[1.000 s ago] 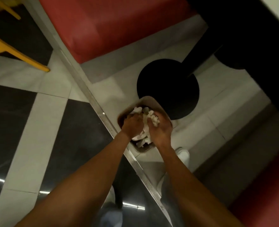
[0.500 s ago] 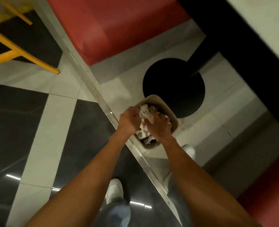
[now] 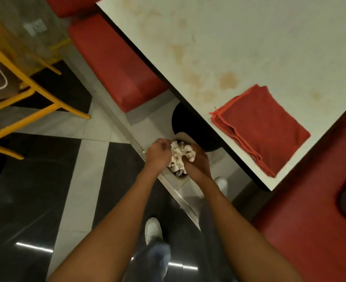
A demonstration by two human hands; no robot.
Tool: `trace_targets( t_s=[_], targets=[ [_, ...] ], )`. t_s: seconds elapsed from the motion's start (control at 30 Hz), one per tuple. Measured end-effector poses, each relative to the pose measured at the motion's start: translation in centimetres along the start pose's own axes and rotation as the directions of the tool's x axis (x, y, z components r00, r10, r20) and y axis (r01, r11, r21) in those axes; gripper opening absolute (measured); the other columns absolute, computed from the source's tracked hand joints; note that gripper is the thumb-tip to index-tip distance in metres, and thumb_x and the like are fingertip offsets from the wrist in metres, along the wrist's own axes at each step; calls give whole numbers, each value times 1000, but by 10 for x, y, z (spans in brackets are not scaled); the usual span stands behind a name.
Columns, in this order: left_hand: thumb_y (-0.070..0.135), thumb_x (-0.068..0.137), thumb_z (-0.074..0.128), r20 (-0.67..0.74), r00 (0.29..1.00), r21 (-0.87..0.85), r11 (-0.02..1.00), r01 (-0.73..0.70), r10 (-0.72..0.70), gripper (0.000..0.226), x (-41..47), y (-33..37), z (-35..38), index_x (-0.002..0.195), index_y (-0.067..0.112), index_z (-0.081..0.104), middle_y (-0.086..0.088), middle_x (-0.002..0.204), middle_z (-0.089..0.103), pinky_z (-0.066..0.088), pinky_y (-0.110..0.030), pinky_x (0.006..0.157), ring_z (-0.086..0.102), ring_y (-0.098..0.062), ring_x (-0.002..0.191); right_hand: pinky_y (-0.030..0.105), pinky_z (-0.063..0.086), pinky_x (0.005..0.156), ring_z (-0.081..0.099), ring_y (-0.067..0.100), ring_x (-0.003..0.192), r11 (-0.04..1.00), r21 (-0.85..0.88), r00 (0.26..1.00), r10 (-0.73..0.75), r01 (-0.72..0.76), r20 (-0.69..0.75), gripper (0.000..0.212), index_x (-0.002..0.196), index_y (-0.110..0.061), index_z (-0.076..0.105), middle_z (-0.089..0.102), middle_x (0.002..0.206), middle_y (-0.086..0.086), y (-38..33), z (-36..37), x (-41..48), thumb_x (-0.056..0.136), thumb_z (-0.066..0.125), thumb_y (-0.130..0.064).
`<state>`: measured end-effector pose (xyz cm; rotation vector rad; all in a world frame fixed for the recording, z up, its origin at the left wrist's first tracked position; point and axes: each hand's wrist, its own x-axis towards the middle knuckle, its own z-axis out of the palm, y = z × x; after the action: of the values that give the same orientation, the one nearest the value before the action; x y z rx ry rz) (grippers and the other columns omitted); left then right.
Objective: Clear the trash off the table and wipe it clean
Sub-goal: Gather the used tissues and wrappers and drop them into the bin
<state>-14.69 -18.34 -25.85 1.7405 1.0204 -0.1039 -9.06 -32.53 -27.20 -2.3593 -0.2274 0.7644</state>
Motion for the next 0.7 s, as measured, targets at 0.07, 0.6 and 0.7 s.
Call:
trace_targets(
  t_s=[0.07,0.6,0.7],
  targets=[
    [22,99,62,-14,1000,-25,1000,-6,6,17,-24,19,-18,111,23,73,2,116,74,54,-39,103,68,-20,111,4,33,94,58,19,122,1000,14,1000,-12,12,-1,39,140,-7,58,63,129,4,-18,-17,-25,102,58,-18],
    [19,103,58,-68,974,22,977,-214,215,20,-146,172,-119,116,21,73,1,115,74,55,-39,98,67,-19,108,32,52,102,64,13,113,943,274,982,-169,186,-82,37,134,-17,65,68,127,-1,-156,-139,-166,98,66,-23],
    [18,102,58,-44,958,29,959,-283,284,20,-158,204,-122,114,21,73,1,115,73,55,-41,99,68,-20,109,25,49,98,65,16,114,939,255,969,-198,231,-147,34,132,-15,67,70,126,0,-169,-171,-176,98,65,-18]
  ],
)
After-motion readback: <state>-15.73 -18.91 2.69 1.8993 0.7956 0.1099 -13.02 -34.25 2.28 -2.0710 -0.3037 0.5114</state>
